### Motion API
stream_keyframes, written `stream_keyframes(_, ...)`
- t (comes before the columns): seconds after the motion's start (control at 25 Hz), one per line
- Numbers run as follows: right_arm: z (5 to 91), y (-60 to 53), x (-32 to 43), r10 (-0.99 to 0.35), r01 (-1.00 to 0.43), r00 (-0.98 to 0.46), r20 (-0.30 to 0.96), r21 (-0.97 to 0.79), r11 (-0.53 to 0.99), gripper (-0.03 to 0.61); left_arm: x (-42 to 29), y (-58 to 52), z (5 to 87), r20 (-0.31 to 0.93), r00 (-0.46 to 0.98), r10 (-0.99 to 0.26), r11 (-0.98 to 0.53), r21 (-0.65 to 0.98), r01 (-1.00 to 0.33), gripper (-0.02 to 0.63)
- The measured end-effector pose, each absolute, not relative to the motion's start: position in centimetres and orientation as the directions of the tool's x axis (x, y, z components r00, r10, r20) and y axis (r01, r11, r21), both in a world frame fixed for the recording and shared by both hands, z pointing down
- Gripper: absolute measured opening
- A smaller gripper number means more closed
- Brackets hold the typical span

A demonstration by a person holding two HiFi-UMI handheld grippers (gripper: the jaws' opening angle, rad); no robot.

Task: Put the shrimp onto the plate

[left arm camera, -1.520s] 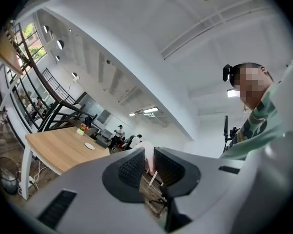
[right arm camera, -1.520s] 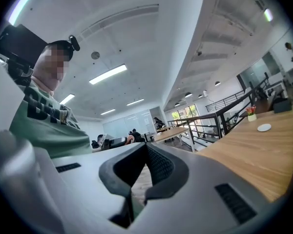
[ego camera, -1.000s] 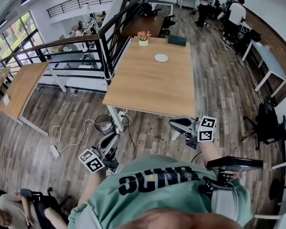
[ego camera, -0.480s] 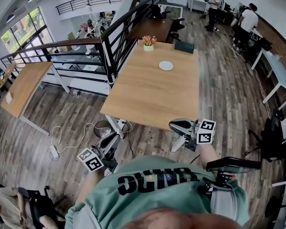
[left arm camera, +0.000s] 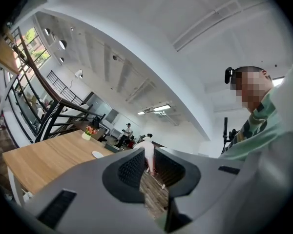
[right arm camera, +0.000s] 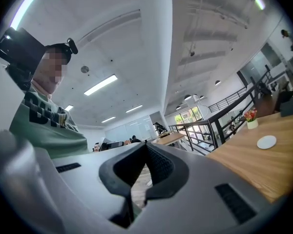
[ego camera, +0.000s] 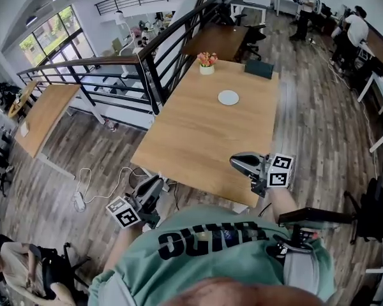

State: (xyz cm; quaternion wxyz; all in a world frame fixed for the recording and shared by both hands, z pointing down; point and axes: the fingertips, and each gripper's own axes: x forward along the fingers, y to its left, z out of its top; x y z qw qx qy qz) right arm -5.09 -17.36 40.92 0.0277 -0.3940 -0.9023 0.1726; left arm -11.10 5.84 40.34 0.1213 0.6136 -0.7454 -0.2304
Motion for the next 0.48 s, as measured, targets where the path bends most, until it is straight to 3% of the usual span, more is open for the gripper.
stream_keyframes(0.48, 43.4, -24.8, -7.9, 0.662, 0.647, -0.741, -0.112, -0.383, 0.659, 0.006, -15.3, -1.9, 41.3, -0.056, -0.154, -0.987, 0.106, 0.496, -0.862, 0.063)
